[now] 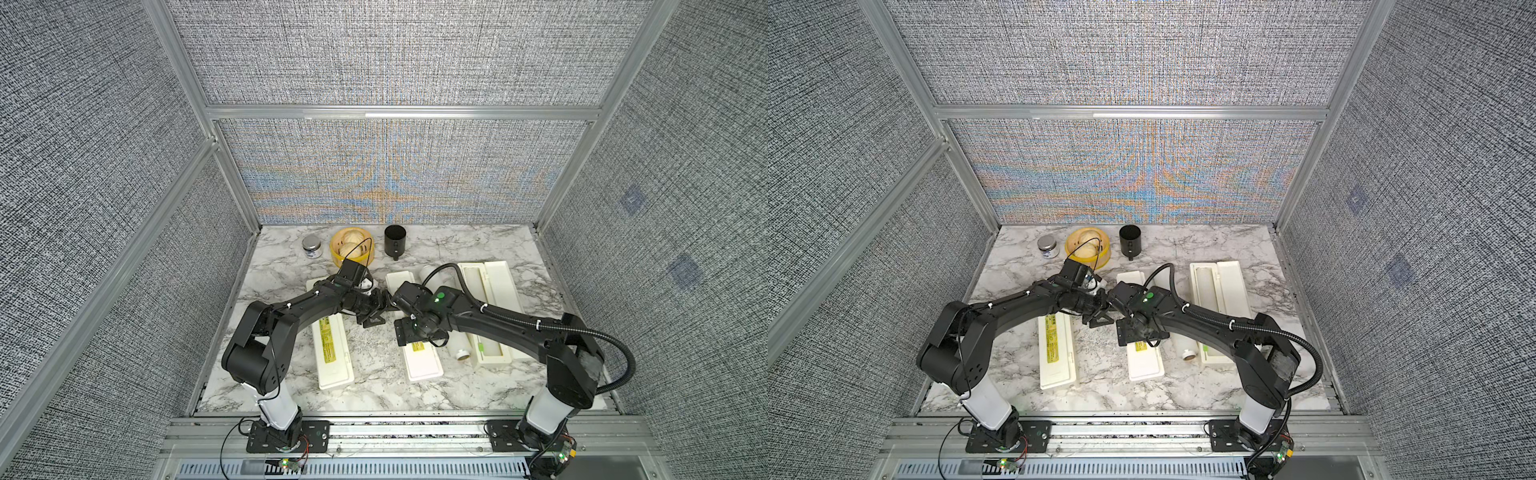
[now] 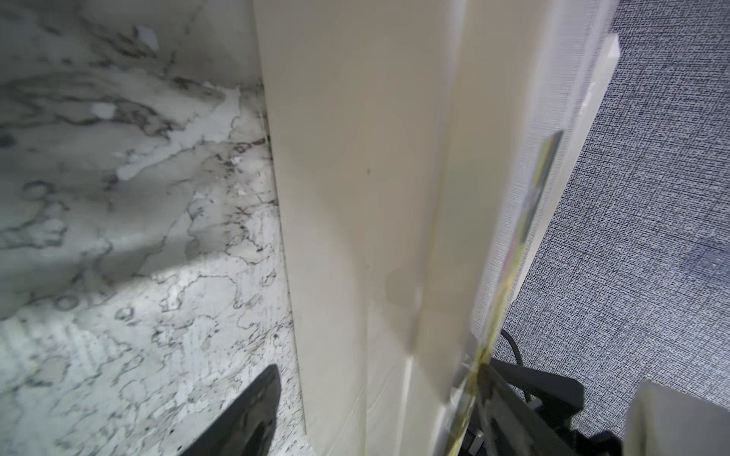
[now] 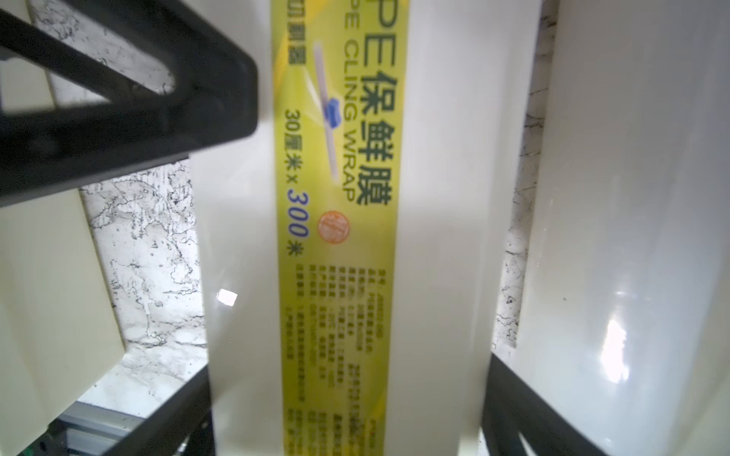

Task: Put plastic wrap rolls into dispensers
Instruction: Close the lid on the plastic wrap cutting box.

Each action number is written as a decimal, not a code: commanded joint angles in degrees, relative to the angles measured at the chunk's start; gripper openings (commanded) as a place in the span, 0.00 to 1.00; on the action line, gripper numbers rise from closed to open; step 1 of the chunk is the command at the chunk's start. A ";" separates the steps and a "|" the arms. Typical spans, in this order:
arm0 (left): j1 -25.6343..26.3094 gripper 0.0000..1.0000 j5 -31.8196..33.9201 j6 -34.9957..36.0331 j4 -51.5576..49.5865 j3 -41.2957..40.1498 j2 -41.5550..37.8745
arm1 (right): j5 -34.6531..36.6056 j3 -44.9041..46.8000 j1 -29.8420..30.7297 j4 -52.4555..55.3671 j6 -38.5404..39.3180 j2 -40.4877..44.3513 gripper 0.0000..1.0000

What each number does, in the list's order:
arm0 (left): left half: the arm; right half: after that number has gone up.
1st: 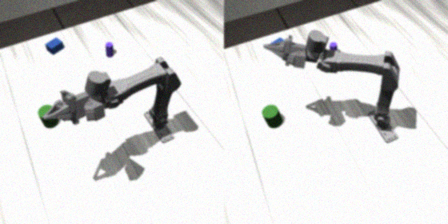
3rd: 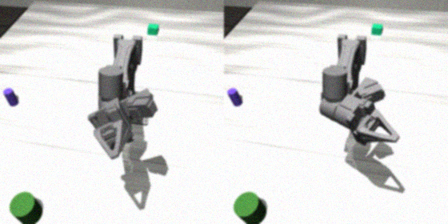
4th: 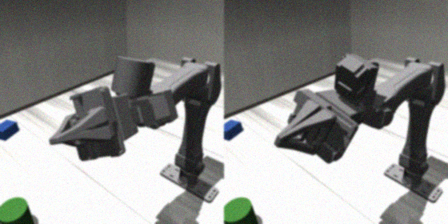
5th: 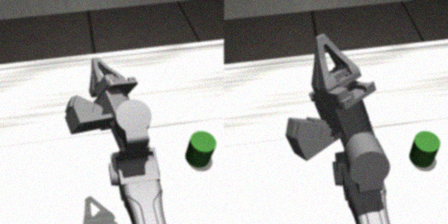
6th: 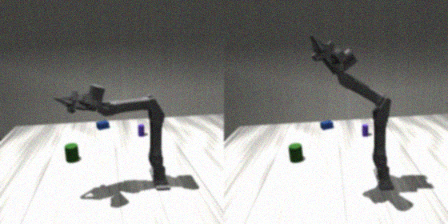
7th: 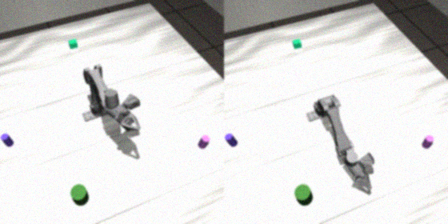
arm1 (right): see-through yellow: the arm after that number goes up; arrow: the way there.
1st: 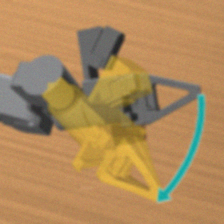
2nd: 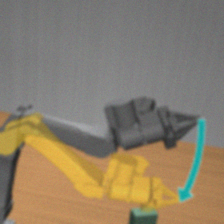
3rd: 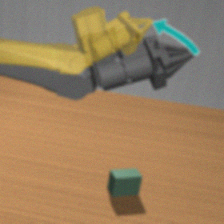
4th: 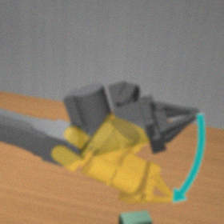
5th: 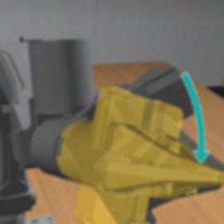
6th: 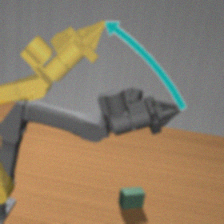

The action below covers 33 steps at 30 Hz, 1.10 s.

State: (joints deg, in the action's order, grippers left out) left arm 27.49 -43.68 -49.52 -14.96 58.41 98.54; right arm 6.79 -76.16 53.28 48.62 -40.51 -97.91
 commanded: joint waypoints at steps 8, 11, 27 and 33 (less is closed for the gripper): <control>-0.76 0.77 -2.18 -0.02 2.75 -0.01 0.26 | 0.99 -0.30 -1.67 -1.07 1.89 -1.35 0.90; -0.85 0.77 -2.70 -0.49 3.60 -0.14 0.51 | 0.38 -0.39 -1.86 -1.76 2.00 -1.82 0.90; 0.14 0.80 -4.24 -2.25 7.10 -1.37 0.62 | -6.85 2.77 -3.31 -6.43 1.57 -0.31 0.89; 1.12 0.80 -4.02 -2.42 7.31 -1.89 0.85 | -6.77 2.86 -3.05 -6.29 1.14 -1.36 0.89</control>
State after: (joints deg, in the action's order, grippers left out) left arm 28.38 -47.09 -52.12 -8.80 56.84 99.24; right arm 2.46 -73.43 49.93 43.57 -38.92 -98.45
